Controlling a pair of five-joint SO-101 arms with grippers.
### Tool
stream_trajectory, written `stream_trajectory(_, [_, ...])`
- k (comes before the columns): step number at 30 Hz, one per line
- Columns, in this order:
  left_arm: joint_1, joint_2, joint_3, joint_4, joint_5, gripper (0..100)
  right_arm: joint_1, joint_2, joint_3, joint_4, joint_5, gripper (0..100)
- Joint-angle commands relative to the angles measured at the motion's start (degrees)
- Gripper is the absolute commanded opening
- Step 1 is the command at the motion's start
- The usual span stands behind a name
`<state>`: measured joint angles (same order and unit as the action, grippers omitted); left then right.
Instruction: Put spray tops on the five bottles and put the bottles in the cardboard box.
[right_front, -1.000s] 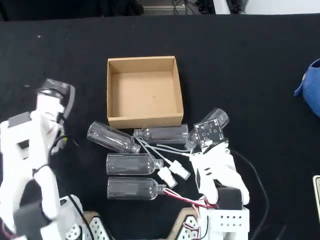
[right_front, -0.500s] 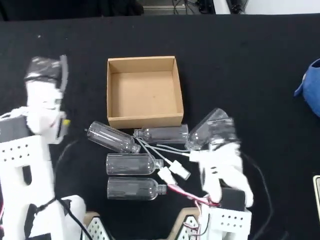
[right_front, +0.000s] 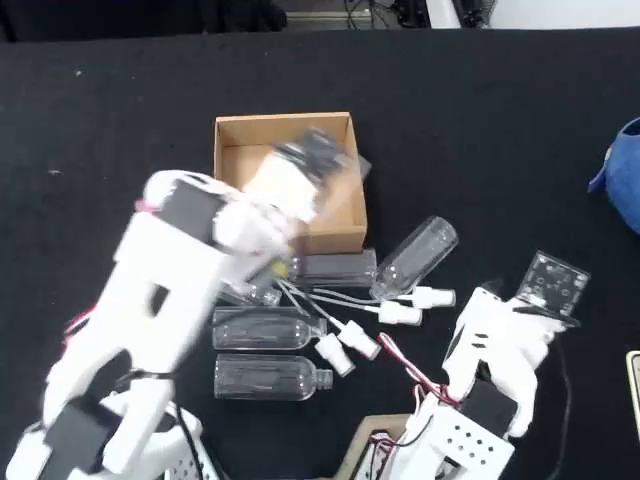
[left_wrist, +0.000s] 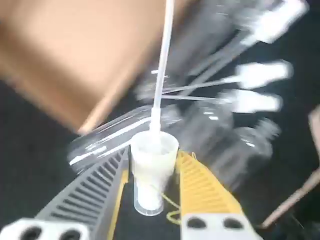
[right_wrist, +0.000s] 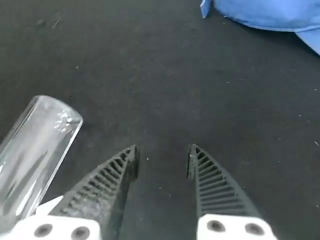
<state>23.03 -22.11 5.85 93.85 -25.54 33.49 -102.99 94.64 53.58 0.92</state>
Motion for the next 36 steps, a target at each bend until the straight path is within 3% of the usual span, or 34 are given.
stream_trajectory(1, [12.0, 6.6, -3.1, -1.3, 0.5, 3, 1.4, -5.7, -3.3, -2.0, -0.8, 14.9])
stream_trajectory(6, [15.8, 16.4, -3.6, -7.8, 0.5, 5, 1.2, -5.7, -3.4, -2.0, -0.8, 14.9])
stream_trajectory(13, [15.9, 20.7, -3.6, -8.1, 0.6, 33, -0.3, -5.7, -3.0, -2.0, -0.4, 14.9])
stream_trajectory(17, [13.1, 19.9, -10.2, 1.1, 0.2, 31, -1.7, -5.7, -2.9, -2.0, -0.4, 14.9])
stream_trajectory(19, [9.5, 19.2, -15.8, 6.9, 0.2, 29, -1.8, -5.7, -2.9, -2.0, -0.4, 14.9])
stream_trajectory(27, [-16.3, 16.3, -16.1, 6.5, 0.2, 26, -1.8, -5.7, -2.9, -1.8, -0.3, 14.9])
stream_trajectory(32, [-24.0, 16.8, -9.7, 6.2, -4.8, 26, -1.8, -5.7, -2.8, -1.7, -0.3, 14.9])
stream_trajectory(36, [-28.3, 16.0, -4.3, -0.4, -10.4, 26, -1.9, -5.7, -2.5, -1.8, -0.3, 14.9])
